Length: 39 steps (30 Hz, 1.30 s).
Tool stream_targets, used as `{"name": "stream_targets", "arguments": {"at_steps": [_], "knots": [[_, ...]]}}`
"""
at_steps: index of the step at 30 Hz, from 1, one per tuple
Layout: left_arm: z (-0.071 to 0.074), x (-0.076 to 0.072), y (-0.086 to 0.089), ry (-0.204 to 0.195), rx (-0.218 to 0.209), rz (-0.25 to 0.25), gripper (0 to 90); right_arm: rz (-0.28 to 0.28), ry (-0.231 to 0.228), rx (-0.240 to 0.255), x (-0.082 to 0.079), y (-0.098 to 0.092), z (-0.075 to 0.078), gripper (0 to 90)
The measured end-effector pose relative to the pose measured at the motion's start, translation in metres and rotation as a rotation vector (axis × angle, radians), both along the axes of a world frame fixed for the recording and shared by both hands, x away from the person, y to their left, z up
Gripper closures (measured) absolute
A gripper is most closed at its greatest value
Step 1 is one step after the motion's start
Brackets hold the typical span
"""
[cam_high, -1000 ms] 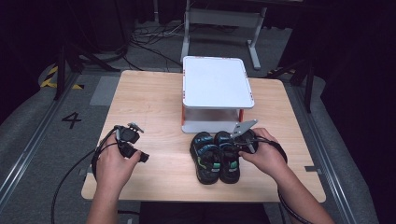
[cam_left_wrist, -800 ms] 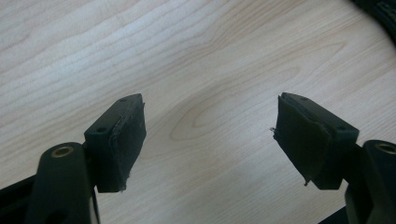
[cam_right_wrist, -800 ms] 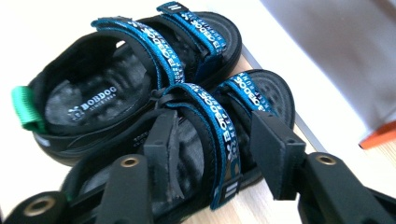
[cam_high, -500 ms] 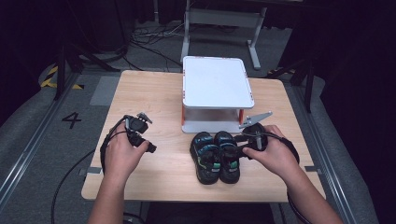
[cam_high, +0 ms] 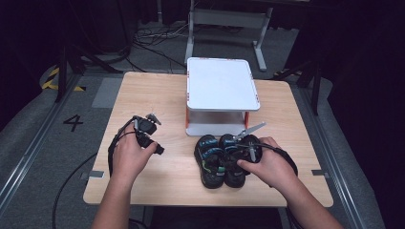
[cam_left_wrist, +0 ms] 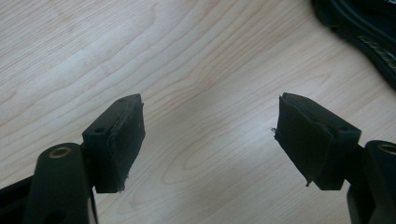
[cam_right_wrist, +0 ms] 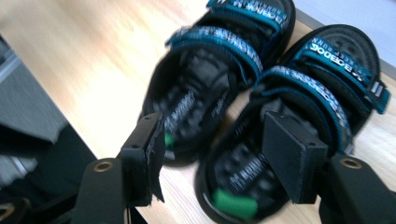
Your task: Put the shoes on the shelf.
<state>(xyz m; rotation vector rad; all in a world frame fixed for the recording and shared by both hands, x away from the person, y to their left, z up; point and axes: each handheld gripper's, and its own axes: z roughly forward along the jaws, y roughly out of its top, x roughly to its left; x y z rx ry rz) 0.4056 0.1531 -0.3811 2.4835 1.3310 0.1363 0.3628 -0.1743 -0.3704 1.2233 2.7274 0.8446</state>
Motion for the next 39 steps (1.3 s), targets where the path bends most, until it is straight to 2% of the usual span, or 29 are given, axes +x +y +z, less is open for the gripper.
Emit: {"name": "stream_targets", "arguments": {"at_steps": [2,4,5,6,9,10,11,13,14,15,17,21,26,28,32,33,35,39], "knots": [[-0.002,-0.001,-0.004,0.014,-0.012,-0.003,24.6,-0.051,0.034,-0.001,0.004,0.002,-0.003,39.7],[-0.002,-0.001,-0.005,0.011,-0.005,-0.005,24.6,-0.063,0.042,-0.007,0.005,0.003,-0.004,39.7],[-0.003,-0.001,-0.006,0.002,0.019,-0.011,24.6,-0.063,0.044,-0.009,0.007,0.004,-0.006,39.6],[-0.004,-0.001,-0.008,0.009,0.022,-0.012,24.6,-0.063,0.052,-0.009,0.009,0.006,-0.010,39.0],[-0.007,-0.002,-0.012,0.022,0.015,-0.029,24.6,-0.092,0.066,-0.029,0.015,0.009,-0.024,39.8],[-0.007,-0.002,-0.012,0.022,0.015,-0.029,24.6,-0.092,0.066,-0.029,0.015,0.009,-0.024,39.8],[-0.007,-0.002,-0.013,0.021,0.015,-0.033,24.6,-0.086,0.069,-0.049,0.017,0.009,-0.027,40.9],[-0.006,-0.003,-0.012,0.019,0.010,-0.031,24.6,-0.060,0.094,-0.056,0.018,0.012,-0.035,47.3],[-0.005,-0.004,-0.011,0.018,0.007,-0.026,24.6,-0.034,0.076,-0.105,0.017,0.016,-0.037,58.2],[-0.005,-0.004,-0.011,0.018,0.007,-0.026,24.5,-0.034,0.076,-0.105,0.017,0.016,-0.037,58.2],[-0.005,-0.004,-0.011,0.015,0.010,-0.021,24.5,-0.027,0.076,-0.132,0.018,0.016,-0.036,67.8],[-0.005,-0.003,-0.011,0.008,0.020,-0.032,24.5,-0.026,0.086,-0.154,0.019,0.018,-0.036,77.1],[-0.005,-0.003,-0.011,0.013,0.008,-0.024,24.5,-0.037,0.148,-0.124,0.025,0.015,-0.036,81.9],[-0.005,-0.003,-0.010,0.009,0.011,-0.024,24.5,-0.042,0.160,-0.117,0.027,0.014,-0.035,82.8],[-0.004,-0.005,-0.007,0.001,0.015,-0.022,24.6,-0.034,0.161,-0.101,0.029,0.011,-0.028,83.3],[-0.005,-0.007,-0.006,0.009,-0.001,-0.012,24.6,-0.034,0.161,-0.101,0.029,0.011,-0.028,83.3],[-0.005,-0.009,-0.001,0.000,0.007,-0.009,24.6,-0.020,0.157,-0.084,0.031,0.011,-0.021,83.5],[-0.005,-0.017,0.007,0.006,-0.001,0.019,24.6,-0.015,0.122,-0.056,0.039,0.011,-0.006,83.6]]}}
